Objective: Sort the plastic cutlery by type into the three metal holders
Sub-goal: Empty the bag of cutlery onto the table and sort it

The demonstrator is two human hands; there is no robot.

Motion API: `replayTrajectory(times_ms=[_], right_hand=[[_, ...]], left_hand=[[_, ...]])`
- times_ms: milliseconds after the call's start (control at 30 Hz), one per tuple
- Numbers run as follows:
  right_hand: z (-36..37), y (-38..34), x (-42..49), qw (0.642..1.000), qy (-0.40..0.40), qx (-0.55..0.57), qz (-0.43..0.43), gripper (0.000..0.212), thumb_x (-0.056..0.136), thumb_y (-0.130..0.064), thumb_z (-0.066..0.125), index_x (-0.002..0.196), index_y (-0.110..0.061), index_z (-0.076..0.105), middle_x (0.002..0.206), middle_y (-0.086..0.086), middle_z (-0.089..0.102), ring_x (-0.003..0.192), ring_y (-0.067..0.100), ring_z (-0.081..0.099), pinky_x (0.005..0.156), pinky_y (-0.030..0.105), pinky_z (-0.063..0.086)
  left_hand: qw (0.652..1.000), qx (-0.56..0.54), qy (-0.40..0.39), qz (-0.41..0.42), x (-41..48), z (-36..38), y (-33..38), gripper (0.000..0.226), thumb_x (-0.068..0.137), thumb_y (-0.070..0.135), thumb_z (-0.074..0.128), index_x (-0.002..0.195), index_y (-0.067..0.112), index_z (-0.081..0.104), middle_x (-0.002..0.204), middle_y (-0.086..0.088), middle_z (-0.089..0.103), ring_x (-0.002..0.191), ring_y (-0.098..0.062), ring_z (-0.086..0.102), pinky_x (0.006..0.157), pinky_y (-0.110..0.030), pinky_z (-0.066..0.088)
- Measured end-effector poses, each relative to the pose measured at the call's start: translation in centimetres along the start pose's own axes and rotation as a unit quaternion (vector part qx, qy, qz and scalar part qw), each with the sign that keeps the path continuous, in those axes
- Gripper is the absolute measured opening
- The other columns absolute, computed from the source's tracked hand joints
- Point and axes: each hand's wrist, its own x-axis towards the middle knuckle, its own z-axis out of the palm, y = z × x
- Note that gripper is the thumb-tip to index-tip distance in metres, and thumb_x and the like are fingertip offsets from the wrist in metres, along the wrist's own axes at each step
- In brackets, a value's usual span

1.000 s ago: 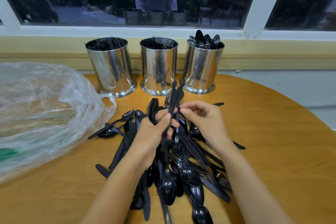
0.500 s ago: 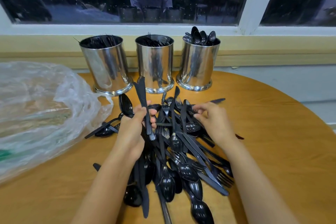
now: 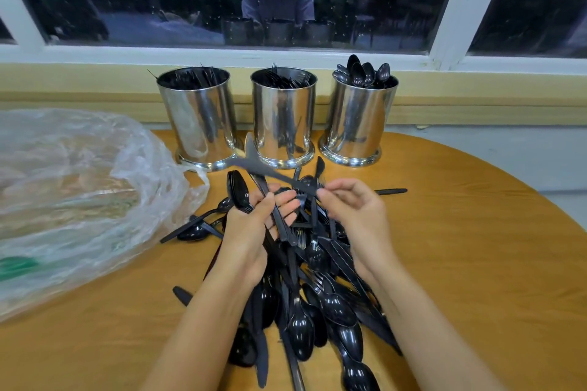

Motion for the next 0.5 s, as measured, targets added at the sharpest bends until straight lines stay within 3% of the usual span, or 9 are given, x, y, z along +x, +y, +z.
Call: replayTrajectory(times_ms=[100,300,500], right_hand=[[1.0,0.7,-0.5,0.997,-0.027,-0.066,-0.015,0.011,0.082,-0.011,0.074,0.091,-0.014,0.069,0.081,-0.006,0.071,0.073,0.001,0.065,0.067,0.013,0.051],[1.7,1.8,-0.7,0.982,-0.038,-0.175,-0.063,0.009,0.081,-0.015,0.077,0.08,-0.013,0.068,0.071,0.002,0.068,0.066,0.017,0.067,0.063,0.028,0.057],[0.8,1.2,-0.5,0.962,-0.08,-0.227,-0.126,0.005,0.083,-0.017,0.075,0.082,-0.022,0.074,0.076,-0.01,0.07,0.073,0.001,0.061,0.069,0.012,0.047]], left_hand=[[1.0,-0.026,0.003,-0.004,-0.1,0.1,0.1,0.017,0.102,0.006,0.047,0.11,0.003,0.062,0.103,-0.019,0.074,0.094,-0.025,0.073,0.082,-0.034,0.06],[1.0,-0.012,-0.008,-0.007,-0.3,0.2,-0.1,0.02,0.103,0.011,0.046,0.111,0.006,0.063,0.105,-0.014,0.074,0.097,-0.024,0.073,0.075,-0.036,0.062],[0.999,0.027,0.004,0.028,0.0,-0.1,0.2,0.021,0.103,0.013,0.046,0.108,0.007,0.066,0.086,-0.007,0.075,0.086,-0.023,0.074,0.077,-0.036,0.062]])
